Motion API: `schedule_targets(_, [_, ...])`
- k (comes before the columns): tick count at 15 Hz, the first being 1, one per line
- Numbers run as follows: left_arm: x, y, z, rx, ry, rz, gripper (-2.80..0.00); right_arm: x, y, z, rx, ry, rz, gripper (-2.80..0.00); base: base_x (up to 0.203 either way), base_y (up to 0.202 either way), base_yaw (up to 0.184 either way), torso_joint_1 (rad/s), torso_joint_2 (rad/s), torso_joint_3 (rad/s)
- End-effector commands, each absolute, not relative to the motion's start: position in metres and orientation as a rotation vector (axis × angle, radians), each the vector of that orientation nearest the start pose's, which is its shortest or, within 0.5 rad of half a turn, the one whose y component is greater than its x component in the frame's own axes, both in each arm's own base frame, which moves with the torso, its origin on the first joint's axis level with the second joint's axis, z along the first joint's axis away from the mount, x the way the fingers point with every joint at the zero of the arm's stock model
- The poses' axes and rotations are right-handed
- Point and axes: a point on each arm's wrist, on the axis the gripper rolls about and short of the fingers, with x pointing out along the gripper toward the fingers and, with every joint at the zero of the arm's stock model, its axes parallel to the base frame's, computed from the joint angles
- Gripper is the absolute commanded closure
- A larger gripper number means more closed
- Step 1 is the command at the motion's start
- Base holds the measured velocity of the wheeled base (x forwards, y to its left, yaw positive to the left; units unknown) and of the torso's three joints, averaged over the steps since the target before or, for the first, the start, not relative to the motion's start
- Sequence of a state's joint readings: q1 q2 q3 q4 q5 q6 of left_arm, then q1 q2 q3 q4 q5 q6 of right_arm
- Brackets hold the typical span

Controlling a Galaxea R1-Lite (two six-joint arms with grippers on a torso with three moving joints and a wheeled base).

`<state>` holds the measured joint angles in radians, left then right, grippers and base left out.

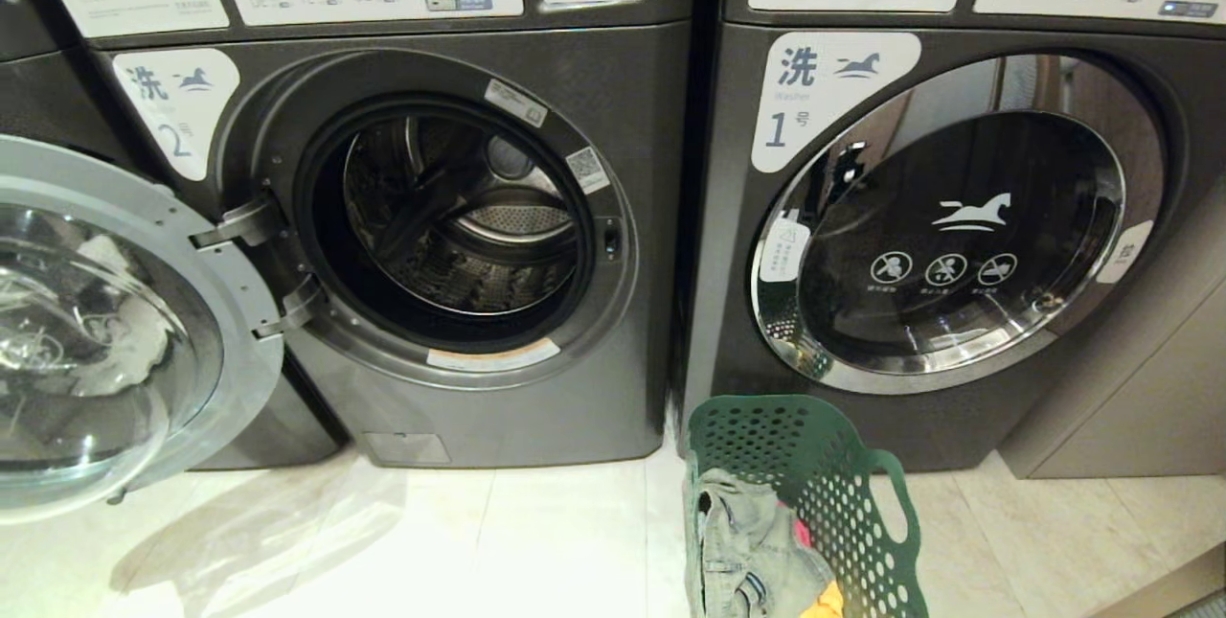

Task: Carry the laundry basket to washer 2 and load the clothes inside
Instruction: Open the lid of the washing machine

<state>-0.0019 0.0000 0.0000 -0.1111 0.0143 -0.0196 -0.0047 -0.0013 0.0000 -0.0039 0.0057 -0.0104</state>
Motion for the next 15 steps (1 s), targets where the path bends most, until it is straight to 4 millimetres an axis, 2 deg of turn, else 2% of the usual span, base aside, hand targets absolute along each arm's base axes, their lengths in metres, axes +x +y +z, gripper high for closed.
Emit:
schedule_targets(1, [-0.0201, 0.0003, 0.0758, -0.02, -0.071, 0.012, 0.0, -0.0228, 0.0002, 0.0759, -0.011, -0.005, 0.002, 0.0, 0.0, 0.198, -0.006, 0.002, 0.01, -0.002])
schedule_targets(15, [-0.0201, 0.0004, 0.0758, -0.021, -0.071, 0.013, 0.0, -0.0228, 0.0002, 0.076, -0.011, -0.005, 0.002, 0.0, 0.0, 0.191, -0.003, 0.003, 0.0, 0.001])
